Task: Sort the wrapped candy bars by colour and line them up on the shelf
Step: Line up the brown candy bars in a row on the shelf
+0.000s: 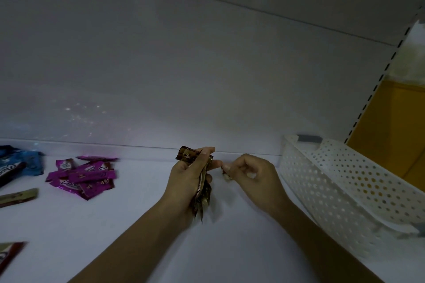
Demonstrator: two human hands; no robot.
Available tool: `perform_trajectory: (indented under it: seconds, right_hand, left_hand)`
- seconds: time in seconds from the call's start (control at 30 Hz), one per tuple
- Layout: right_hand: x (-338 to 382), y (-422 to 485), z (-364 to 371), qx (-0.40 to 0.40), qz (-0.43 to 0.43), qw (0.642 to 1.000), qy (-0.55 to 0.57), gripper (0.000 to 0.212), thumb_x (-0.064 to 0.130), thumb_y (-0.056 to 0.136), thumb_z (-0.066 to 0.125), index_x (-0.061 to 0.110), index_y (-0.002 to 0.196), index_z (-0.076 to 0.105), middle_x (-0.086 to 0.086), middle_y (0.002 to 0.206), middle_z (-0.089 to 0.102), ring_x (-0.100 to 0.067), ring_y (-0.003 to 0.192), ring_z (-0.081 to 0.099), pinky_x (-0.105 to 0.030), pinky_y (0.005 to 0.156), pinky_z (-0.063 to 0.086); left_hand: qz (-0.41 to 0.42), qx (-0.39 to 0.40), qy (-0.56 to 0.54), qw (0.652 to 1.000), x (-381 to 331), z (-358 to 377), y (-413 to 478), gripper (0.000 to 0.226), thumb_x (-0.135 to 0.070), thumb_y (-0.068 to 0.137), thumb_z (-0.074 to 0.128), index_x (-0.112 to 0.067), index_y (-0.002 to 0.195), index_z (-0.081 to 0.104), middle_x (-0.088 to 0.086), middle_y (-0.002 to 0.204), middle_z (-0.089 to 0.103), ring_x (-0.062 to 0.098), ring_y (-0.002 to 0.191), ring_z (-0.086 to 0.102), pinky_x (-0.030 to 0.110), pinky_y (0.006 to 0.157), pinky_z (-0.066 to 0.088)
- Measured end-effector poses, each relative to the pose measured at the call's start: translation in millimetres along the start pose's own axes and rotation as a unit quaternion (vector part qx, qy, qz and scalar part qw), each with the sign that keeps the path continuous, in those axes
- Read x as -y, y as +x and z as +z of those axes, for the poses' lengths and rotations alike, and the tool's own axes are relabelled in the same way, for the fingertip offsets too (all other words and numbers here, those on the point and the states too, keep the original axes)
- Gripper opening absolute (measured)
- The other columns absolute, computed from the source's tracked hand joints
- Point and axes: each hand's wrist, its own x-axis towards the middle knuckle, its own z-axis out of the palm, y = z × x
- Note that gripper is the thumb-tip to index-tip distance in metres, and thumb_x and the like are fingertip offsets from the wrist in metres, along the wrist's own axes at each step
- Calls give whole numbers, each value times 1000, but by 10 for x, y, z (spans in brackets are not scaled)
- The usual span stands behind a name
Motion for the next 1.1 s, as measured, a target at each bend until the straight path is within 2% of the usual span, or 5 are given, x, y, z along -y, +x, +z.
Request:
perform_trajectory:
  seconds: [0.2, 0.3, 0.47, 0.8, 1.1]
  right_hand:
    - [403, -213, 205, 145, 32, 984, 93, 41, 59, 54, 75, 37, 78, 51, 7, 69, 61, -7, 57, 55, -25, 52, 46]
    - [424, -269, 305, 139, 25, 986, 84, 41, 48, 68, 77, 39, 96, 49, 10, 80, 61, -10, 69, 63, -37, 64, 57]
    - [445, -279, 317, 140, 7, 985, 102, 26, 30, 83, 69, 39, 102, 53, 8, 83, 60, -21, 77, 66, -44, 68, 58]
    - [380, -151, 129, 53, 41, 983, 170, 12, 15, 89, 62, 20, 85, 72, 3, 73, 71, -6, 62, 63, -13, 51, 44]
    - [232, -63, -50, -1, 158, 956, 246, 23, 23, 95, 54, 9, 86, 70, -3, 60, 63, -12, 50, 57, -19, 46, 42]
  left_hand:
    - [7, -75, -55, 996, 28, 28, 27, 19, -33, 90, 62, -18, 99, 70, 0, 80, 74, 15, 63, 69, 28, 52, 54]
    - [-14, -76, -81, 994, 6, 1, 44, 24, -36, 94, 56, -17, 100, 68, 8, 91, 70, 21, 72, 70, 28, 50, 54]
    - [-47, -34, -50, 997, 4, -24, 98, 49, -58, 88, 50, -17, 110, 64, 19, 110, 68, 34, 96, 68, 46, 84, 56]
    - [50, -49, 73, 995, 73, 25, 64, 33, -37, 93, 57, -7, 80, 56, 2, 59, 60, 13, 49, 59, 22, 43, 45]
    - [50, -94, 122, 987, 40, -101, 137, 21, -25, 95, 56, -7, 99, 64, -12, 57, 58, 11, 55, 50, 24, 51, 39]
